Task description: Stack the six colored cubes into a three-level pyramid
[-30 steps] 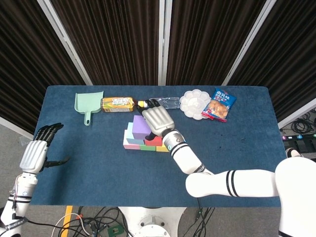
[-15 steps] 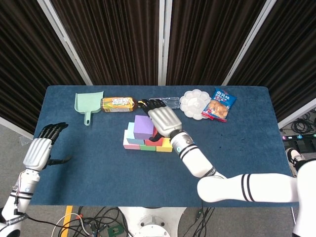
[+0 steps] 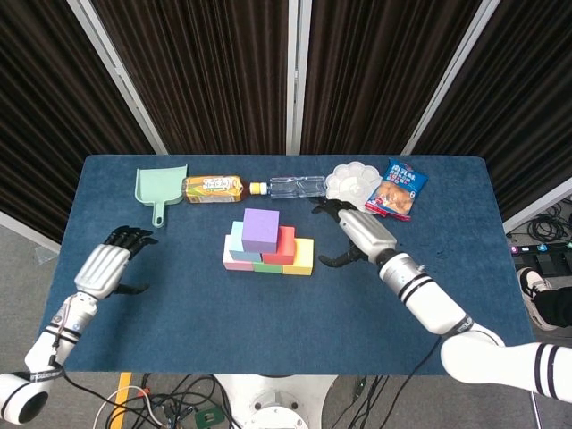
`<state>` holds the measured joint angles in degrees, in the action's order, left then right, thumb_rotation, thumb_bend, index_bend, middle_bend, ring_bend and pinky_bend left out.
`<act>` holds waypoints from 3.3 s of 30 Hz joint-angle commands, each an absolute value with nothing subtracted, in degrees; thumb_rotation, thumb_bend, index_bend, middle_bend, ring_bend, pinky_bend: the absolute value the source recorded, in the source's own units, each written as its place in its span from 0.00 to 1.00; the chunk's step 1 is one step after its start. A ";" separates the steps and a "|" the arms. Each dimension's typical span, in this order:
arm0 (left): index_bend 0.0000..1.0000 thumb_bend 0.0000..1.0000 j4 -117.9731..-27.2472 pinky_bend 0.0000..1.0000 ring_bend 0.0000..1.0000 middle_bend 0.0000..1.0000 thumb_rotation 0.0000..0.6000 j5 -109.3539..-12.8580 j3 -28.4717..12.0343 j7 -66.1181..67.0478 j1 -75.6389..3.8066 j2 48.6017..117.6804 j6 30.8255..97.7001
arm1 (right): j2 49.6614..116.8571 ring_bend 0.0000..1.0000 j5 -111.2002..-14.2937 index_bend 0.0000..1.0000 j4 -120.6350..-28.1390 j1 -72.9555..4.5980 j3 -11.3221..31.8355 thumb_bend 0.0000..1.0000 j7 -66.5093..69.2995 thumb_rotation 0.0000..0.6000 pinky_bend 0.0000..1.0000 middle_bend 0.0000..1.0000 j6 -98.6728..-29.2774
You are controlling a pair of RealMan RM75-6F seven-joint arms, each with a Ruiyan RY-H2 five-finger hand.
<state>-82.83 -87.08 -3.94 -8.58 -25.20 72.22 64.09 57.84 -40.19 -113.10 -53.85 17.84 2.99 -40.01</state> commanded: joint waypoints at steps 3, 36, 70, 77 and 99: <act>0.18 0.16 -81.71 0.07 0.06 0.09 1.00 -88.85 -2.83 -7.40 -27.93 74.42 61.29 | 57.19 0.00 -50.60 0.00 -107.77 -46.26 20.21 0.28 18.03 1.00 0.00 0.17 -29.04; 0.14 0.18 -81.20 0.06 0.03 0.05 1.00 -85.24 -3.11 -1.69 -34.58 79.84 55.39 | 69.37 0.00 -61.99 0.00 -96.13 -45.64 24.82 0.28 35.28 1.00 0.00 0.18 -15.23; 0.14 0.18 -81.57 0.06 0.03 0.05 1.00 -84.05 -3.29 -0.18 -38.06 81.89 53.75 | 71.92 0.00 -62.73 0.00 -93.94 -46.29 24.76 0.29 37.04 1.00 0.00 0.18 -15.25; 0.14 0.18 -81.77 0.06 0.03 0.05 1.00 -83.58 -3.34 0.20 -38.71 82.11 53.19 | 72.46 0.00 -62.75 0.00 -93.79 -46.36 24.90 0.29 37.35 1.00 0.00 0.18 -15.58; 0.14 0.18 -82.69 0.06 0.03 0.05 1.00 -82.40 -3.36 1.90 -40.40 82.52 51.78 | 73.16 0.00 -62.77 0.00 -93.24 -47.04 24.69 0.29 37.55 1.00 0.00 0.18 -15.33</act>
